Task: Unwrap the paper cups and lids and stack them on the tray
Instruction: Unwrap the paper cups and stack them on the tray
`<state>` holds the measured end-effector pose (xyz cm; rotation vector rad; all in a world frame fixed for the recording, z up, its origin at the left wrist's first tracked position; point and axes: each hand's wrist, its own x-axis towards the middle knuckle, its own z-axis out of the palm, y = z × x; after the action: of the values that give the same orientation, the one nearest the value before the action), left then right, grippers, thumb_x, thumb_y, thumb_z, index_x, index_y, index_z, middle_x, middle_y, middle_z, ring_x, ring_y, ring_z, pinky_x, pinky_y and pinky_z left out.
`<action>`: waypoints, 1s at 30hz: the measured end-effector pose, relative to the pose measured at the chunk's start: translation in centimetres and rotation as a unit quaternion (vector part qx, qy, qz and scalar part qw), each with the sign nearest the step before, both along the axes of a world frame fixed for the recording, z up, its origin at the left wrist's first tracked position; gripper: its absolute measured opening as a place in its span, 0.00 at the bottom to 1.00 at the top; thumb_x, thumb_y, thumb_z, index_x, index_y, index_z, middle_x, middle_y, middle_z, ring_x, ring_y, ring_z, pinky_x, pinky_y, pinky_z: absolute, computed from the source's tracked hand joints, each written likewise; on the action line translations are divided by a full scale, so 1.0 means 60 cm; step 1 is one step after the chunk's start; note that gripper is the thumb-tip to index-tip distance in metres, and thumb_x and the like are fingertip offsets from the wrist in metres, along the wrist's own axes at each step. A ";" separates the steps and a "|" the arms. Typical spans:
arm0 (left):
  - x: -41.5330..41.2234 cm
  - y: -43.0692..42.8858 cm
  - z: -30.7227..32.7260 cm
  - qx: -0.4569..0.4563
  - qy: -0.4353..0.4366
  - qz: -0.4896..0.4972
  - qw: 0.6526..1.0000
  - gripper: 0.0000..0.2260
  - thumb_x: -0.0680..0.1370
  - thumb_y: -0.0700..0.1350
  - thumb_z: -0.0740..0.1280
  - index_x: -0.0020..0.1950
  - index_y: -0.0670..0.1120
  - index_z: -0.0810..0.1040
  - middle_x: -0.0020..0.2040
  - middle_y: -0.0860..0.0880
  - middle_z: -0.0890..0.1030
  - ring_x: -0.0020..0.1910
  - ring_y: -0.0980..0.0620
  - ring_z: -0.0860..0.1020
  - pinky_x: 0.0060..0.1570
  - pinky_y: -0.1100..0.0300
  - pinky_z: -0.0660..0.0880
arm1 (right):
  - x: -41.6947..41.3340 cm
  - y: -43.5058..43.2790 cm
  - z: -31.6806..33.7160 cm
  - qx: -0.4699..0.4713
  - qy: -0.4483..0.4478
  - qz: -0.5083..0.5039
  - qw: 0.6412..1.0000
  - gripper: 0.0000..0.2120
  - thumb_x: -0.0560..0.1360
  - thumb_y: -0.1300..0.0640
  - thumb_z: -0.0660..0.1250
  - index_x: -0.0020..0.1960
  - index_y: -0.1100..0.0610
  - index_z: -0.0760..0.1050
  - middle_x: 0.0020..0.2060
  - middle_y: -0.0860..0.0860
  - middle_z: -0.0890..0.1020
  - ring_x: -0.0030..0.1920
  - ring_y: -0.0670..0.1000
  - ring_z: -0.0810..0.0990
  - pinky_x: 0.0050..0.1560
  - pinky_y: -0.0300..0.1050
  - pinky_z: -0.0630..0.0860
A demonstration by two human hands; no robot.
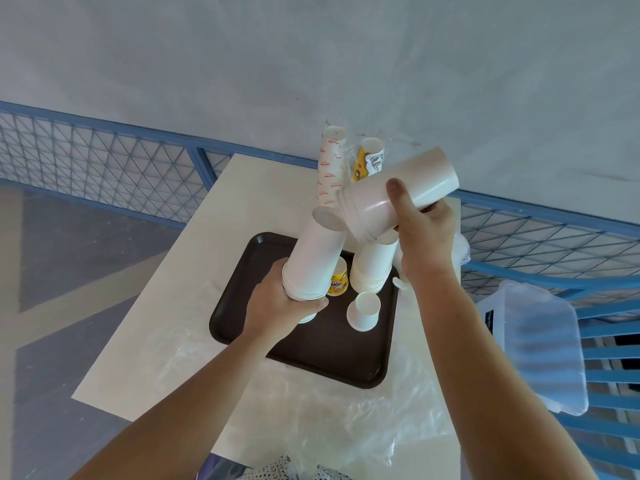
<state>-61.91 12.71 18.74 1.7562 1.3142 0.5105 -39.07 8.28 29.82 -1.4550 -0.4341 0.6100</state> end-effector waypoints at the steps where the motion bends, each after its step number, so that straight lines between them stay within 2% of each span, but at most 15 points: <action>1: 0.001 0.000 0.001 0.000 -0.001 -0.001 1.000 0.39 0.62 0.59 0.84 0.69 0.63 0.70 0.56 0.66 0.81 0.56 0.64 0.79 0.55 0.57 0.78 | 0.002 -0.001 0.000 0.004 0.011 -0.002 1.000 0.15 0.69 0.46 0.80 0.51 0.53 0.84 0.43 0.47 0.88 0.48 0.48 0.87 0.52 0.51 0.84; 4: 0.006 0.000 0.001 -0.002 -0.005 -0.002 1.000 0.39 0.62 0.58 0.84 0.68 0.63 0.70 0.56 0.65 0.81 0.57 0.63 0.79 0.54 0.58 0.78 | 0.010 -0.004 -0.005 0.003 0.024 -0.014 1.000 0.10 0.70 0.47 0.80 0.47 0.50 0.83 0.42 0.44 0.88 0.48 0.48 0.87 0.57 0.57 0.84; 6: 0.008 0.000 0.001 -0.005 -0.007 0.000 1.000 0.39 0.62 0.58 0.84 0.68 0.63 0.71 0.56 0.65 0.81 0.57 0.64 0.79 0.55 0.57 0.78 | 0.022 -0.007 -0.010 -0.002 0.017 -0.036 0.999 0.08 0.71 0.48 0.80 0.44 0.49 0.83 0.40 0.43 0.87 0.47 0.46 0.87 0.56 0.56 0.84; 8: 0.007 0.001 0.000 -0.006 -0.010 0.001 1.000 0.38 0.62 0.57 0.85 0.69 0.62 0.71 0.57 0.64 0.81 0.57 0.64 0.79 0.56 0.57 0.78 | 0.040 -0.011 -0.015 -0.022 -0.020 -0.058 0.998 0.12 0.70 0.45 0.79 0.46 0.52 0.83 0.39 0.43 0.87 0.44 0.44 0.86 0.48 0.49 0.83; 11: 0.004 0.003 -0.002 -0.011 -0.017 0.006 1.000 0.39 0.63 0.57 0.85 0.69 0.63 0.71 0.58 0.64 0.81 0.58 0.62 0.79 0.57 0.56 0.78 | 0.063 -0.014 -0.022 -0.075 -0.127 -0.085 0.985 0.20 0.70 0.44 0.79 0.51 0.58 0.81 0.38 0.44 0.84 0.37 0.37 0.81 0.36 0.31 0.73; 13: 0.002 0.003 -0.004 -0.017 -0.023 0.011 1.000 0.38 0.63 0.56 0.85 0.68 0.64 0.71 0.58 0.64 0.81 0.58 0.62 0.79 0.57 0.56 0.78 | 0.069 -0.013 -0.024 -0.126 -0.202 -0.085 0.968 0.24 0.69 0.42 0.80 0.54 0.57 0.78 0.43 0.45 0.84 0.39 0.38 0.80 0.34 0.27 0.70; 18: 0.005 0.002 -0.004 -0.024 -0.027 0.010 0.999 0.38 0.63 0.56 0.85 0.67 0.65 0.70 0.58 0.63 0.81 0.58 0.61 0.79 0.55 0.58 0.78 | 0.063 0.008 -0.062 -0.204 -0.299 -0.022 0.932 0.33 0.65 0.41 0.80 0.62 0.56 0.73 0.52 0.50 0.83 0.50 0.53 0.80 0.48 0.45 0.74; 21: 0.010 0.002 -0.002 -0.026 -0.031 0.008 0.999 0.38 0.63 0.55 0.85 0.67 0.65 0.70 0.58 0.64 0.80 0.57 0.62 0.79 0.53 0.62 0.77 | 0.058 0.019 -0.110 -0.259 -0.321 0.039 0.910 0.36 0.66 0.41 0.80 0.65 0.59 0.71 0.57 0.55 0.82 0.57 0.59 0.79 0.51 0.48 0.73; 23: 0.010 0.003 -0.001 -0.027 -0.029 0.008 0.999 0.38 0.63 0.55 0.85 0.67 0.66 0.69 0.58 0.64 0.80 0.57 0.63 0.79 0.52 0.62 0.76 | 0.055 0.021 -0.142 -0.276 -0.306 0.071 0.908 0.37 0.67 0.42 0.81 0.67 0.59 0.70 0.59 0.56 0.81 0.59 0.60 0.79 0.52 0.48 0.73; 27: 0.008 0.004 0.000 -0.024 -0.021 0.006 0.999 0.39 0.63 0.56 0.85 0.67 0.67 0.67 0.58 0.67 0.78 0.57 0.65 0.77 0.53 0.62 0.76 | 0.046 0.015 -0.180 -0.298 -0.275 0.110 0.908 0.40 0.67 0.44 0.82 0.71 0.56 0.68 0.63 0.55 0.78 0.62 0.58 0.78 0.58 0.54 0.77; 30: 0.008 0.002 -0.001 -0.023 -0.018 0.004 1.000 0.39 0.64 0.55 0.85 0.67 0.66 0.67 0.57 0.67 0.78 0.57 0.65 0.77 0.52 0.63 0.75 | 0.045 0.012 -0.190 -0.305 -0.265 0.118 0.907 0.43 0.67 0.45 0.82 0.73 0.56 0.66 0.65 0.55 0.76 0.64 0.58 0.76 0.59 0.54 0.76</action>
<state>-61.46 12.85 18.69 1.6970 1.2997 0.5095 -36.35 9.02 18.39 -2.2051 -0.9123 0.5577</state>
